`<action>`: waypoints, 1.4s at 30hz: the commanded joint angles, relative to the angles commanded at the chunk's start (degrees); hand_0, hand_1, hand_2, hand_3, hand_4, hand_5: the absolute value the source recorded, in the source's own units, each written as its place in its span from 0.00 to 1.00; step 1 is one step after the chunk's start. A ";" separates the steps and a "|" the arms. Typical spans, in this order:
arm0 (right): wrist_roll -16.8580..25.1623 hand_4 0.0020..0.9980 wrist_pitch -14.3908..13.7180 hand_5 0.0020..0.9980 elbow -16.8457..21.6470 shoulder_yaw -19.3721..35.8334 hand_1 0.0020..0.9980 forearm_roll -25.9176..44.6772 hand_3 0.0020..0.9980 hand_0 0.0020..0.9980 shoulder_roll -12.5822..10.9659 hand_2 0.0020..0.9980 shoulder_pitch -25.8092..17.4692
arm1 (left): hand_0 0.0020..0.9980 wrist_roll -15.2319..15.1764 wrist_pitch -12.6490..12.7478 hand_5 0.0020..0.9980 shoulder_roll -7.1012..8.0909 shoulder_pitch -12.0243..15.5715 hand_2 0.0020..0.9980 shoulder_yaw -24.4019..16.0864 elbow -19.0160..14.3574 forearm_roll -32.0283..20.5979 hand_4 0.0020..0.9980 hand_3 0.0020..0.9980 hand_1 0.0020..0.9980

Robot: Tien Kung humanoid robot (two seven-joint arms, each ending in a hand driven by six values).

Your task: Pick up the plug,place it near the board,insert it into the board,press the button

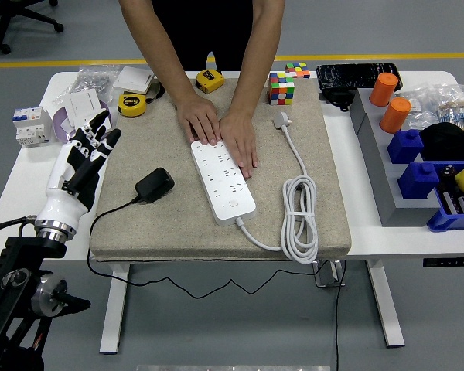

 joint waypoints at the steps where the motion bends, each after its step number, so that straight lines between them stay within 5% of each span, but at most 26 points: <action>1: 0.01 0.94 0.00 0.60 0.00 -0.03 0.73 0.04 0.64 0.83 0.01 0.70 0.00 | 1.00 0.46 -0.06 0.44 0.15 -0.48 1.00 0.35 0.25 1.49 1.00 1.00 1.00; 9: 0.07 0.94 -0.02 0.60 0.00 -0.23 0.73 0.34 0.64 0.83 -0.01 0.70 0.05 | 1.00 5.25 2.55 0.41 2.25 -6.68 1.00 7.36 5.41 18.94 1.00 1.00 1.00; 10: 0.07 0.94 -0.02 0.60 0.00 -0.23 0.73 0.34 0.64 0.83 -0.01 0.70 0.05 | 1.00 5.61 3.14 0.16 2.31 -7.17 1.00 7.96 6.16 21.03 1.00 0.92 1.00; 12: 0.04 0.94 0.00 0.60 0.00 -0.17 0.73 0.25 0.64 0.83 0.00 0.70 0.03 | 1.00 6.29 4.19 0.16 2.35 -8.15 1.00 9.26 7.94 25.50 1.00 0.92 1.00; 21: 0.02 0.94 0.03 0.60 0.00 -0.30 0.73 0.25 0.64 0.83 0.04 0.70 -0.06 | 1.00 6.79 8.60 0.11 0.15 -14.16 1.00 13.27 21.55 47.45 1.00 0.91 1.00; 22: 0.03 0.94 0.03 0.60 0.00 -0.38 0.73 0.32 0.64 0.83 0.01 0.70 0.01 | 1.00 6.66 8.96 0.11 -0.13 -14.66 0.94 13.41 22.72 49.83 1.00 0.89 1.00; 27: -0.02 0.94 0.06 0.60 0.00 -0.48 0.73 0.30 0.64 0.83 0.03 0.70 0.07 | 1.00 5.75 10.88 0.11 -1.53 -16.81 0.94 13.62 28.33 52.48 1.00 0.89 1.00; 33: -0.13 0.94 0.10 0.60 0.00 -0.24 0.73 -0.05 0.64 0.83 -0.02 0.70 -0.12 | 1.00 5.32 12.26 0.07 -2.00 -17.12 0.88 12.93 30.82 52.38 1.00 0.85 1.00; 34: -0.16 0.94 0.13 0.60 0.00 -0.16 0.73 -0.18 0.64 0.83 -0.01 0.70 -0.18 | 0.94 5.33 12.31 0.05 -2.00 -17.08 0.74 12.64 31.12 52.34 0.90 0.77 0.87; 39: -0.16 0.94 0.15 0.60 0.00 -0.25 0.73 -0.20 0.64 0.83 0.01 0.70 -0.33 | 0.94 5.28 12.59 0.05 -2.00 -17.12 0.74 11.42 32.25 52.68 0.90 0.77 0.87; 40: -0.15 0.94 0.14 0.60 0.00 -0.33 0.73 -0.14 0.64 0.83 0.00 0.70 -0.33 | 0.80 5.33 12.58 0.07 -2.00 -17.14 0.63 11.24 32.43 52.74 0.89 0.63 0.77; 42: -0.10 0.94 0.12 0.60 0.00 -0.54 0.73 0.07 0.64 0.83 -0.02 0.70 -0.29 | 0.80 5.47 12.59 0.07 -2.00 -17.14 0.63 10.89 32.67 53.01 0.89 0.63 0.77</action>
